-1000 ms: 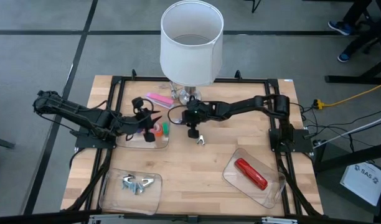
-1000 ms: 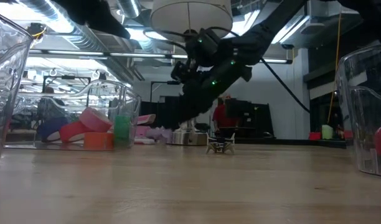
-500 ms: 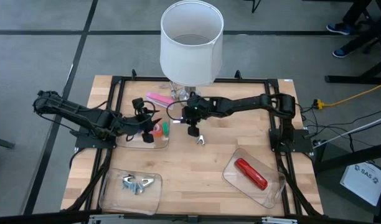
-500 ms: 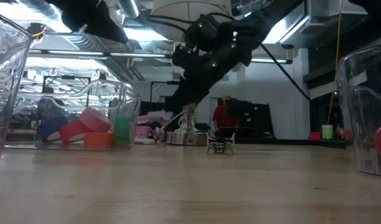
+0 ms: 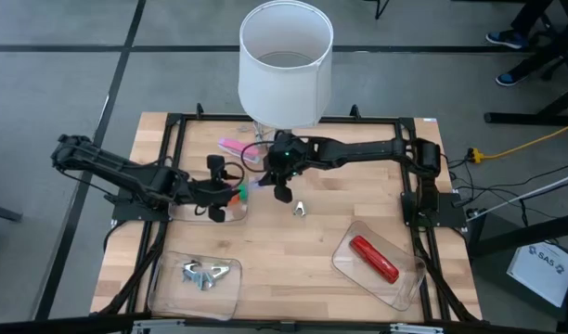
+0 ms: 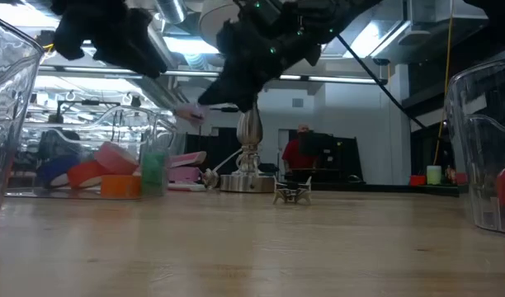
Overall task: Pick and place Stapler, Stapler remover, tape
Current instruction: Put the purple staple remover into the bottom left transparent bin
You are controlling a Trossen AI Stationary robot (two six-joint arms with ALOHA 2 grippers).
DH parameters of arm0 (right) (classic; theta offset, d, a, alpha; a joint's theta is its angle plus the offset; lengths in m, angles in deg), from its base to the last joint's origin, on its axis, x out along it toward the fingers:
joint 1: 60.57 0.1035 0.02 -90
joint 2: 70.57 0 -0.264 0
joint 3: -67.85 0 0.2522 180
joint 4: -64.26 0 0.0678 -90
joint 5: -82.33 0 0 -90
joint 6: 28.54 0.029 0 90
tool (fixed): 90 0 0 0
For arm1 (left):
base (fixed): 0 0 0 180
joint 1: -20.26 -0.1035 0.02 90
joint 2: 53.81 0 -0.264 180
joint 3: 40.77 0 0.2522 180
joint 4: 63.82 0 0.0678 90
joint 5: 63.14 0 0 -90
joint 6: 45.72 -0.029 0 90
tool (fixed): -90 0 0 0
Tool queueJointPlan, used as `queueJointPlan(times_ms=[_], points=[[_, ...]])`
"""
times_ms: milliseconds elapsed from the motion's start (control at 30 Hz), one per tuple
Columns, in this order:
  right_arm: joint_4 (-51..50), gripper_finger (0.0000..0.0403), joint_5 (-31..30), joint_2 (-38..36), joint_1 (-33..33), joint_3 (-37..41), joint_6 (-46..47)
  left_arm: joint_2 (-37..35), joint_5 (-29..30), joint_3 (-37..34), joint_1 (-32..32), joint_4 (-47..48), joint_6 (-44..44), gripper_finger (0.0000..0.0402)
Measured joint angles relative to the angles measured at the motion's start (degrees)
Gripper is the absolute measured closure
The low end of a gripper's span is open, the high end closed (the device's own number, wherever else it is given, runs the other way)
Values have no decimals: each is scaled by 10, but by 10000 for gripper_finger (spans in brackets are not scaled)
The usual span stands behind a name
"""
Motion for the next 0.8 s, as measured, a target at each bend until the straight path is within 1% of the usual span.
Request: queueJointPlan(times_ms=[100, 367, 500, 600, 667, 800], points=[[-4, 403, 15, 0, 9, -9, 4, 16, 0, 0, 0, -6, -22, 228], [-2, 403, 32, 0, 24, -34, 4, 49, 6, 0, 0, -86, -86, 233], [-8, 403, 33, 0, 26, -36, 3, 60, 4, 0, 0, -92, -115, 233], [-22, 403, 33, 0, 26, -36, 2, 58, 16, 0, 1, -99, -114, 233], [-32, 403, 30, 0, 26, -36, 2, 49, 24, 0, 1, -124, -111, 233], [-31, 403, 25, 0, 26, -36, 1, 21, 4, 0, 1, -129, -114, 233]])
